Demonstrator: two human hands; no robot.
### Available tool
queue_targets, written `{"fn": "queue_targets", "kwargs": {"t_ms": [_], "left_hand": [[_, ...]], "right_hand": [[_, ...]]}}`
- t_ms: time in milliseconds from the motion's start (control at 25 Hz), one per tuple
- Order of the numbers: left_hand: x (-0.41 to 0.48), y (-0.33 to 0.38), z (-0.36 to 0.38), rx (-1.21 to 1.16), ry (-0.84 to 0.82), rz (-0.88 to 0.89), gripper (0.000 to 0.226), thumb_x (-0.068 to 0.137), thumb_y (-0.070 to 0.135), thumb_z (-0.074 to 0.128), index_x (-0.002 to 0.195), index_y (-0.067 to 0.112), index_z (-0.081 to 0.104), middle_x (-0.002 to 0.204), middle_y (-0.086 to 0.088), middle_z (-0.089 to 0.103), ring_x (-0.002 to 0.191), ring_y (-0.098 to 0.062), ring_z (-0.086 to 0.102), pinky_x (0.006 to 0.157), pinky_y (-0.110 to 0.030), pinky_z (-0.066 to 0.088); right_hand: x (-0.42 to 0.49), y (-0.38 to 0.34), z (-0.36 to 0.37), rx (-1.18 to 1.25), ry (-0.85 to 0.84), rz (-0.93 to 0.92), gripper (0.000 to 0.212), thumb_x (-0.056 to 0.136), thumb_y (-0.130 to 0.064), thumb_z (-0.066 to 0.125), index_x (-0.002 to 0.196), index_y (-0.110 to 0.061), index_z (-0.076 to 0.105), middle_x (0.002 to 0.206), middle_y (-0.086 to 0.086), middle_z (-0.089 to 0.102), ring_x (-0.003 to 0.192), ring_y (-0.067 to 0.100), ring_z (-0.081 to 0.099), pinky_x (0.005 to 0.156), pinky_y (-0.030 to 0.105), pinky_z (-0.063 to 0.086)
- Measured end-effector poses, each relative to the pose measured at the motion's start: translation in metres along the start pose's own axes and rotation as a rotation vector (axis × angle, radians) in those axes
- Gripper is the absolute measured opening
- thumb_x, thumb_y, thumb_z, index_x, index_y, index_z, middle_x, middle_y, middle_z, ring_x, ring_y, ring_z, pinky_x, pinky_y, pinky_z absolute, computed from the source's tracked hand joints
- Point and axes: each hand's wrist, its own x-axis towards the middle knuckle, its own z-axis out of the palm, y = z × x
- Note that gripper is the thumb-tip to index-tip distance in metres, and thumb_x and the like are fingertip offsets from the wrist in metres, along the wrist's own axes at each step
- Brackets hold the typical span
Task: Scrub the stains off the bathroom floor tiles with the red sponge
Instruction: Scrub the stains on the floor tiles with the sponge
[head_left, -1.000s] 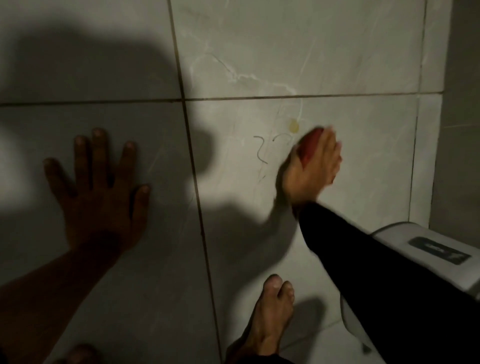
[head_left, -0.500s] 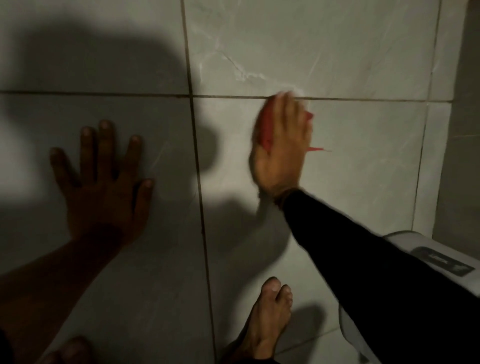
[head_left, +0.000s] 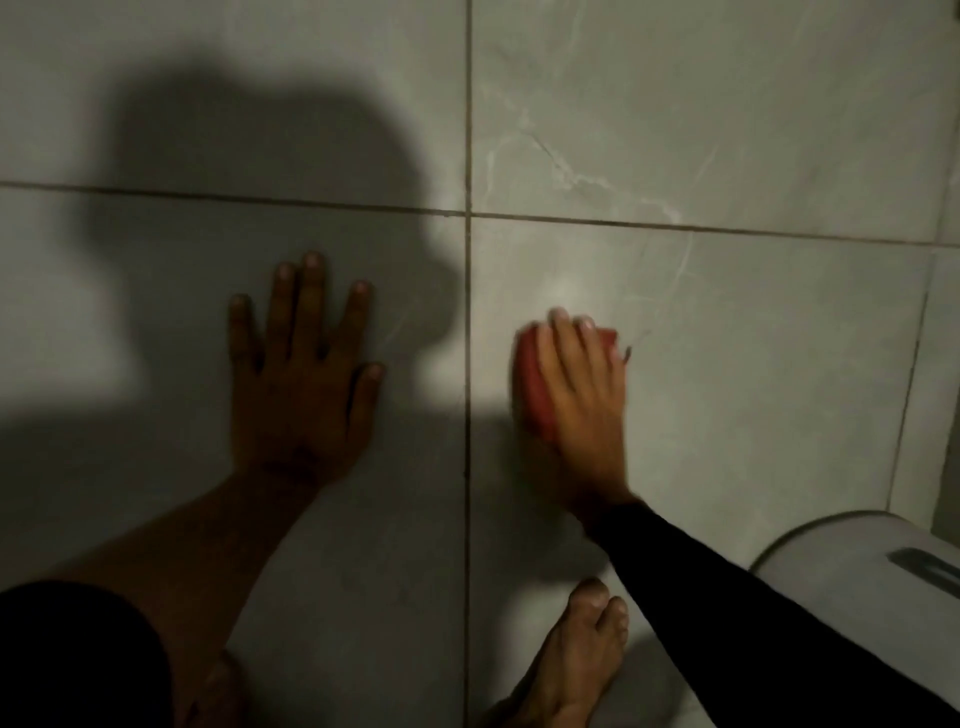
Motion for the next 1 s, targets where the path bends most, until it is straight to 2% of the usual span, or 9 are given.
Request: {"fn": "queue_targets", "kwargs": {"t_ms": [80, 200, 280, 360, 440, 640, 800, 880, 1000], "left_hand": [[0.001, 0.002, -0.002, 0.000, 0.003, 0.016, 0.074, 0.106, 0.043, 0.038, 0.173, 0.016, 0.024, 0.181, -0.022, 0.017, 0.168, -0.042, 0.019, 0.133, -0.065, 0.013], [0.003, 0.001, -0.002, -0.002, 0.010, 0.044, 0.072, 0.107, 0.039, 0.035, 0.172, 0.010, 0.026, 0.181, -0.022, 0.017, 0.168, -0.041, 0.020, 0.134, -0.062, 0.014], [0.002, 0.001, -0.003, -0.011, 0.014, 0.051, 0.071, 0.107, 0.036, 0.035, 0.172, 0.008, 0.028, 0.181, -0.022, 0.018, 0.168, -0.042, 0.020, 0.134, -0.061, 0.013], [0.002, 0.002, -0.005, -0.027, 0.020, 0.045, 0.069, 0.107, 0.034, 0.037, 0.170, 0.006, 0.032, 0.180, -0.023, 0.021, 0.167, -0.042, 0.022, 0.134, -0.062, 0.015], [0.002, 0.003, -0.006, -0.037, 0.023, 0.039, 0.069, 0.106, 0.032, 0.038, 0.170, 0.006, 0.034, 0.179, -0.023, 0.024, 0.167, -0.042, 0.025, 0.134, -0.061, 0.016], [0.001, 0.002, -0.002, -0.027, 0.040, 0.064, 0.069, 0.107, 0.034, 0.033, 0.171, 0.008, 0.029, 0.181, -0.021, 0.019, 0.168, -0.041, 0.021, 0.134, -0.061, 0.013], [-0.001, 0.000, 0.003, -0.030, 0.044, 0.042, 0.069, 0.107, 0.034, 0.032, 0.171, 0.010, 0.028, 0.181, -0.019, 0.018, 0.168, -0.040, 0.020, 0.135, -0.061, 0.012], [0.000, -0.001, 0.004, -0.024, 0.051, 0.049, 0.070, 0.107, 0.036, 0.031, 0.172, 0.011, 0.025, 0.182, -0.019, 0.016, 0.168, -0.039, 0.019, 0.135, -0.059, 0.011], [0.001, -0.001, 0.005, -0.026, 0.035, 0.039, 0.071, 0.107, 0.037, 0.030, 0.173, 0.012, 0.022, 0.182, -0.018, 0.012, 0.169, -0.039, 0.016, 0.135, -0.059, 0.009]], "right_hand": [[-0.005, 0.032, -0.009, 0.065, 0.023, 0.096, 0.084, 0.092, -0.047, 0.038, 0.165, -0.005, 0.035, 0.174, 0.021, 0.032, 0.161, 0.044, 0.029, 0.130, 0.070, 0.020], [0.089, 0.024, -0.029, 0.221, 0.251, 0.402, 0.097, 0.079, -0.045, 0.043, 0.165, -0.004, 0.034, 0.174, 0.020, 0.033, 0.163, 0.046, 0.025, 0.131, 0.068, 0.017], [0.110, -0.014, -0.024, 0.131, 0.258, 0.187, 0.092, 0.084, -0.044, 0.048, 0.167, -0.008, 0.030, 0.177, 0.017, 0.028, 0.166, 0.042, 0.021, 0.133, 0.064, 0.016], [0.063, -0.037, -0.006, 0.011, 0.096, -0.092, 0.079, 0.098, -0.042, 0.045, 0.169, -0.014, 0.025, 0.180, 0.013, 0.021, 0.168, 0.037, 0.015, 0.133, 0.061, 0.016], [-0.001, -0.020, -0.003, -0.064, -0.044, -0.137, 0.075, 0.103, -0.044, 0.041, 0.169, -0.014, 0.025, 0.180, 0.015, 0.019, 0.168, 0.039, 0.014, 0.131, 0.066, 0.021], [0.097, 0.012, -0.043, 0.202, 0.255, 0.381, 0.098, 0.078, -0.047, 0.039, 0.165, -0.002, 0.035, 0.174, 0.020, 0.033, 0.163, 0.046, 0.025, 0.132, 0.066, 0.018], [0.164, -0.066, -0.031, 0.048, 0.243, -0.059, 0.091, 0.084, -0.040, 0.063, 0.166, -0.012, 0.037, 0.174, 0.015, 0.037, 0.163, 0.041, 0.029, 0.133, 0.062, 0.020], [0.165, -0.046, -0.031, 0.050, 0.210, -0.189, 0.082, 0.093, -0.048, 0.055, 0.166, -0.014, 0.037, 0.174, 0.013, 0.037, 0.164, 0.038, 0.029, 0.133, 0.060, 0.018], [0.144, 0.038, -0.044, 0.134, 0.265, 0.101, 0.105, 0.094, -0.081, 0.014, 0.165, -0.008, 0.037, 0.176, 0.017, 0.032, 0.165, 0.039, 0.026, 0.136, 0.056, 0.017]]}}
